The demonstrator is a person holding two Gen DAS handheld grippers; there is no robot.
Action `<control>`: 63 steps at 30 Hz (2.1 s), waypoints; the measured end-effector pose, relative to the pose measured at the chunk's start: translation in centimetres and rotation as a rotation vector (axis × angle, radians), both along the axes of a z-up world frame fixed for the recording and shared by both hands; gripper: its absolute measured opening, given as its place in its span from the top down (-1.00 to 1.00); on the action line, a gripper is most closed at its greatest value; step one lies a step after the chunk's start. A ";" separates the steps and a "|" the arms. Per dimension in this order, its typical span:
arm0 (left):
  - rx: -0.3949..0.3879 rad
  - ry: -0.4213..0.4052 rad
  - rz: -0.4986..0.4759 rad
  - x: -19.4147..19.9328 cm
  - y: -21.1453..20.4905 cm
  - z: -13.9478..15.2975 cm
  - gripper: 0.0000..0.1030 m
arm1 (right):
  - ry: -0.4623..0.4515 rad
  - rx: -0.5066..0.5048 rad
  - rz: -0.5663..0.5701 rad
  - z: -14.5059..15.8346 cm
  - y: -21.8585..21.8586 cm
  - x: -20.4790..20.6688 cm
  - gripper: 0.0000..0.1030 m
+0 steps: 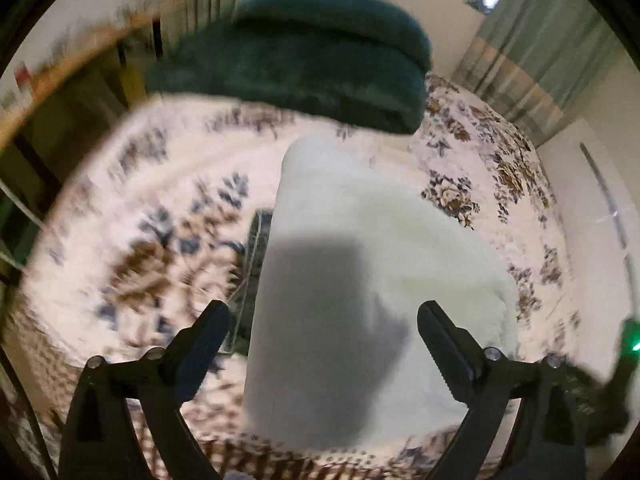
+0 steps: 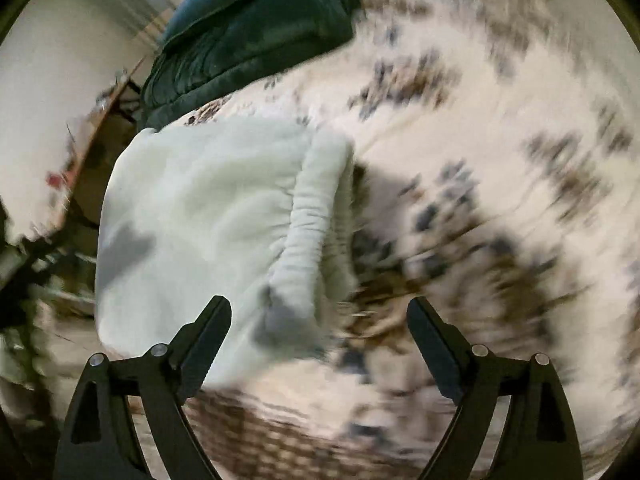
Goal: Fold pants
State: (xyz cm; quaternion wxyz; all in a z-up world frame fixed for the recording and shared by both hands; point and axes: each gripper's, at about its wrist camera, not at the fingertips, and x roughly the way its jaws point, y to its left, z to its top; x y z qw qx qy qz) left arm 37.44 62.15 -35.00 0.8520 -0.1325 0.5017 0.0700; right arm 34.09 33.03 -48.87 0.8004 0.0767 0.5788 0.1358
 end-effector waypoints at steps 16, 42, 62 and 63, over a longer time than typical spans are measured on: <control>0.235 -0.144 0.135 -16.6 -16.8 15.8 -0.87 | -0.391 -0.105 0.178 30.5 -7.3 -14.4 -0.86; 0.292 -0.287 0.355 -36.1 -34.9 28.9 -1.00 | -0.587 0.026 0.372 51.3 -24.8 -34.7 -0.96; 0.314 -0.301 0.379 -38.4 -34.8 29.7 -1.00 | -0.591 0.015 0.360 54.5 -26.4 -39.2 -0.97; 0.320 -0.302 0.387 -38.2 -34.5 29.8 -1.00 | -0.595 0.007 0.353 54.6 -26.2 -38.9 -0.97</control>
